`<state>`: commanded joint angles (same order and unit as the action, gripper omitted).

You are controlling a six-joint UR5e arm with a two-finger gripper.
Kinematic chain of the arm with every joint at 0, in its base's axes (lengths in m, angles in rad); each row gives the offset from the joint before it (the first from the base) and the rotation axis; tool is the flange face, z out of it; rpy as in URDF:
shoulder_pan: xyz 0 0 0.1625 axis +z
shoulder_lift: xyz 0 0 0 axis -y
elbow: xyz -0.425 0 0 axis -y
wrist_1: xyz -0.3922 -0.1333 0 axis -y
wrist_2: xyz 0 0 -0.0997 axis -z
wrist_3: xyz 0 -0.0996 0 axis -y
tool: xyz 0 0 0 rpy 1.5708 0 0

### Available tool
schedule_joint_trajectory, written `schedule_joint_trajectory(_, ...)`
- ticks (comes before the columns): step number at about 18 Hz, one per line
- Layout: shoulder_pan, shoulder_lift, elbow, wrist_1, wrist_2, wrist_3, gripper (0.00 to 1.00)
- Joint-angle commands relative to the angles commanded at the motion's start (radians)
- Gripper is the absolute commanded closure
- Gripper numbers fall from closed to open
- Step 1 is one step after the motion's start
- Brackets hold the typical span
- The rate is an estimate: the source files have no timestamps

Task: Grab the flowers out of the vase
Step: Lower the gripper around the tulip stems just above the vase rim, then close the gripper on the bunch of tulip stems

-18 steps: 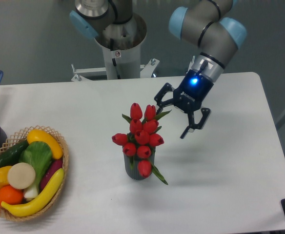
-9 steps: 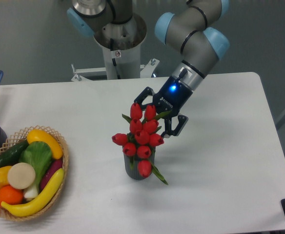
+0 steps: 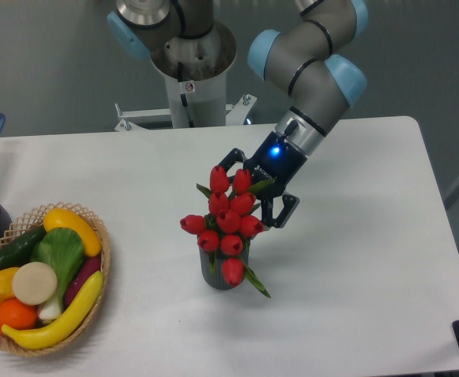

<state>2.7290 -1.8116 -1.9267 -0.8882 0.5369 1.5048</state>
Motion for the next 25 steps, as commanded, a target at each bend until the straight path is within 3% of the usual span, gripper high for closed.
schedule_joint_trajectory(10,-0.005,-0.012,0.020,0.000,-0.002,0.002,0.00)
schedule_joint_trajectory(16,-0.009,-0.012,0.018,0.000,-0.002,0.002,0.37)
schedule_joint_trajectory(22,-0.009,-0.011,0.017,0.000,-0.006,0.002,0.48)
schedule_joint_trajectory(25,-0.008,-0.008,0.020,0.000,-0.008,0.002,0.49)
